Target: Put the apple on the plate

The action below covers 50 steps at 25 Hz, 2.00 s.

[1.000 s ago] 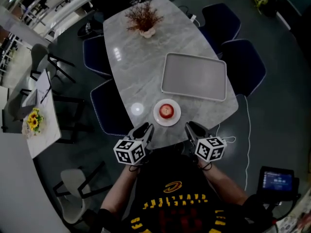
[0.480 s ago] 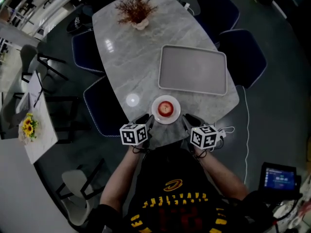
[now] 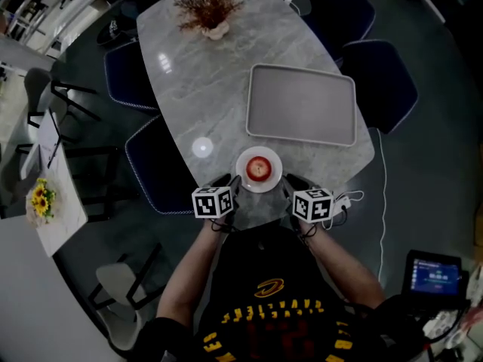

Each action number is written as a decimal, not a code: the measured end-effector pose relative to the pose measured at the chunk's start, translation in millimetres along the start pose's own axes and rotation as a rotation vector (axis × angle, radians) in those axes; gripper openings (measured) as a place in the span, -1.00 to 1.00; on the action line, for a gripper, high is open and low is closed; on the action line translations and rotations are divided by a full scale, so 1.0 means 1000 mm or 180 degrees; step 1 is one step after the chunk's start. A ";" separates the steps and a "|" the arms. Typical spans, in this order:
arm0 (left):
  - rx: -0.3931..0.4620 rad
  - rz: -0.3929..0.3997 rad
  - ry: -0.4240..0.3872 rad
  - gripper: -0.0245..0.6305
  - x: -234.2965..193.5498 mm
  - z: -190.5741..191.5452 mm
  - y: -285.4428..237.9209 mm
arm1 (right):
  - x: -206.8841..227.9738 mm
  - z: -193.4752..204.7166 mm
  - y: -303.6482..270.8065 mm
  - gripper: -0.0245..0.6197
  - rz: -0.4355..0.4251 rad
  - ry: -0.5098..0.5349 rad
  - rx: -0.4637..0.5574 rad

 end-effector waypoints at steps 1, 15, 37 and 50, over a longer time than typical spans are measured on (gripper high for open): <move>-0.0012 0.0013 0.0004 -0.54 0.000 0.000 0.000 | -0.001 0.001 -0.001 -0.72 0.0003 0.0003 -0.0016; -0.0230 0.0037 0.0096 -0.54 -0.009 0.004 -0.024 | 0.008 0.016 -0.028 -0.72 0.0047 -0.0119 -0.0246; -0.0233 0.0187 0.0481 -0.72 -0.013 0.007 -0.021 | 0.004 0.019 -0.023 -0.75 0.0005 -0.0794 -0.0119; -0.0082 0.0373 0.0494 -0.73 0.005 -0.005 -0.012 | 0.003 0.011 0.001 -0.77 -0.0017 -0.1054 0.0175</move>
Point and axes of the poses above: the fingertips, and each gripper's own axes: y backward along the fingers, x to its right, z out of its underside, the point moved 8 cm from there along y, backward along the fingers, and after that the axes turned 12 degrees about x, right-handed, at the moved point
